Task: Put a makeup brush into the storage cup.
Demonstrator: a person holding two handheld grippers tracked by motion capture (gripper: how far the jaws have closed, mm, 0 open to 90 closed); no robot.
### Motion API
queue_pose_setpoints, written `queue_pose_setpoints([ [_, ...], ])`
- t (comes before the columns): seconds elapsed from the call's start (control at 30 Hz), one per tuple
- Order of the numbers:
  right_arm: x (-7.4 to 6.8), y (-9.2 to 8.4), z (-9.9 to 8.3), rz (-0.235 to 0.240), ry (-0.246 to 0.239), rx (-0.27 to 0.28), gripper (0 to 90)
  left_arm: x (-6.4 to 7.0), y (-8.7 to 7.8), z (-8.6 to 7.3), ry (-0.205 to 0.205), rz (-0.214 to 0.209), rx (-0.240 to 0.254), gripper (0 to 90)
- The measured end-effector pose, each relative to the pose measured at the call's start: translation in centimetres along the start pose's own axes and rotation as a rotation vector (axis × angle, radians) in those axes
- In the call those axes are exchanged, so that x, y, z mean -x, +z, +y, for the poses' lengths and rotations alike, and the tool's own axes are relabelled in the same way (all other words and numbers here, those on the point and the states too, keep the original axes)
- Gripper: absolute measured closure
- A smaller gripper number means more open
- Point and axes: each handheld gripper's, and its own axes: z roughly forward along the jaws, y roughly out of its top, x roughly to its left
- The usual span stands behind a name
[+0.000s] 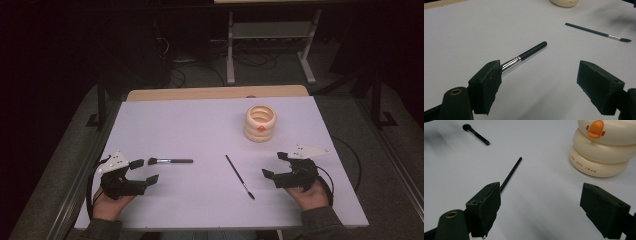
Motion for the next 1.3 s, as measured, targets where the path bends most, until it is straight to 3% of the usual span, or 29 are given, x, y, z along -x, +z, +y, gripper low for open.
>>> queue_pose_setpoints([
  [0.9, -0.6, -0.1, 1.1, 0.023, -0.014, -0.018, 15.8, 0.3, 0.0, 0.2, 0.011, -0.008, 0.006, 19.5],
  [1.13, -0.8, 0.0, 2.1, 0.039, -0.043, -0.053, 15.7, 0.6, 0.1, 0.2, 0.017, -0.017, 0.008, 19.5],
  [1.3, -1.4, 0.5, 4.2, 0.072, -0.087, -0.085, 15.3, 0.6, 0.1, 0.3, 0.027, -0.020, -0.002, 19.4],
])
